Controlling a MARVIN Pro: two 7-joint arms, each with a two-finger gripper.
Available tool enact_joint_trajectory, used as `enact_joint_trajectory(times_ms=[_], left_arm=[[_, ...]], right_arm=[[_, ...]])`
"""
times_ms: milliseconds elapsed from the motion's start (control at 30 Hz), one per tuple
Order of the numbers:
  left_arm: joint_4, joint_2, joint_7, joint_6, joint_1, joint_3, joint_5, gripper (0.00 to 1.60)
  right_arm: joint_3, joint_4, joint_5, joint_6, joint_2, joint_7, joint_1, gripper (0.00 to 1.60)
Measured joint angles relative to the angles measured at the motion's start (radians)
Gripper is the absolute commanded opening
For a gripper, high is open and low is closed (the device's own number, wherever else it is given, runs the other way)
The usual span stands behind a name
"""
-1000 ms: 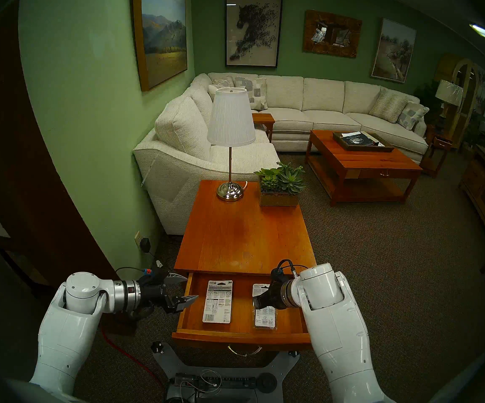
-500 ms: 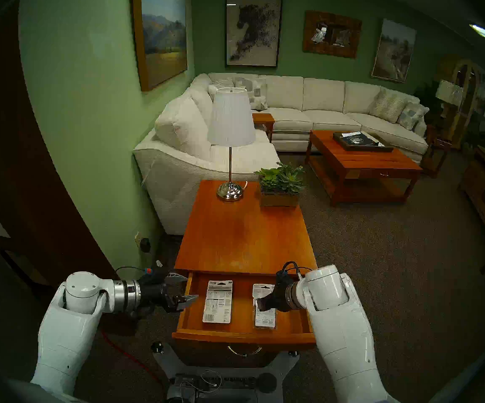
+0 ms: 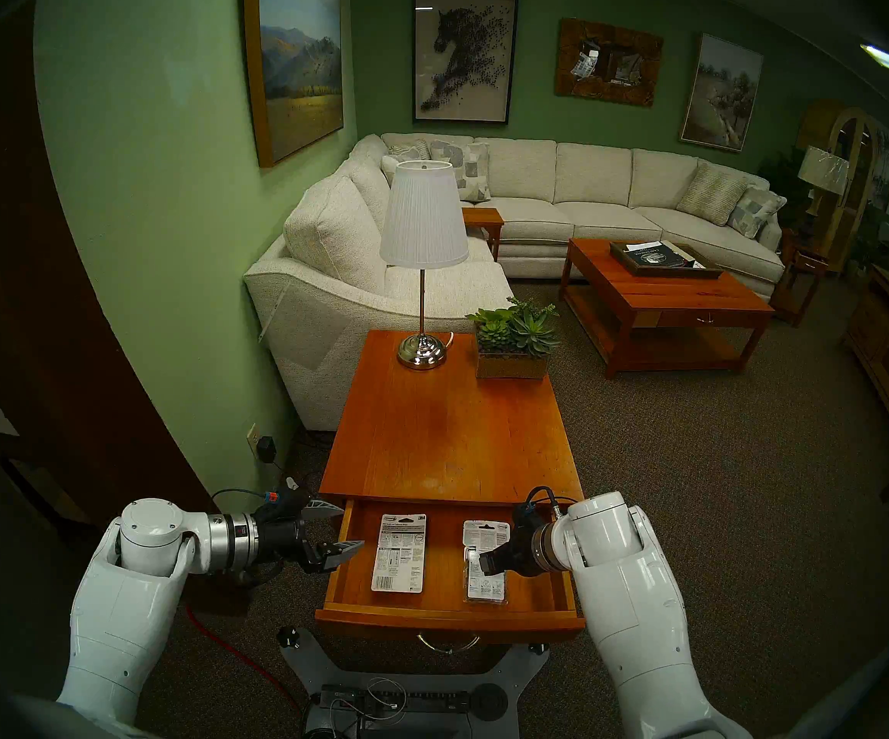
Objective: Open the drawer, take out the contents and close the drawer
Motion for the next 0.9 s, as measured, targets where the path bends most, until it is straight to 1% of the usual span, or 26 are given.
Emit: enact_joint_trajectory(times_ms=[200,467,600,667,833,900], left_arm=[[0.0,-0.001,-0.001,-0.001,0.0,-0.001,0.002,1.6],[0.0,-0.003,-0.002,-0.001,0.0,-0.002,0.003,1.6],[0.0,-0.004,-0.003,-0.002,0.0,-0.003,0.004,1.6],[0.0,-0.004,-0.004,-0.002,0.0,-0.003,0.005,1.6],[0.0,-0.005,-0.005,-0.002,0.0,-0.004,0.006,1.6],[0.0,-0.005,-0.005,-0.002,0.0,-0.005,0.006,1.6]], right_arm=[[0.006,0.021,0.006,-0.031,-0.012,-0.009,0.017,1.6],[0.011,0.048,0.0,-0.043,-0.038,-0.067,0.043,1.6],[0.016,0.076,-0.007,-0.045,-0.051,-0.095,0.058,1.6],[0.019,0.104,-0.011,-0.047,-0.06,-0.111,0.07,1.6],[0.026,0.151,-0.006,-0.059,-0.074,-0.12,0.089,1.6],[0.027,0.157,-0.004,-0.062,-0.076,-0.12,0.091,1.6]])
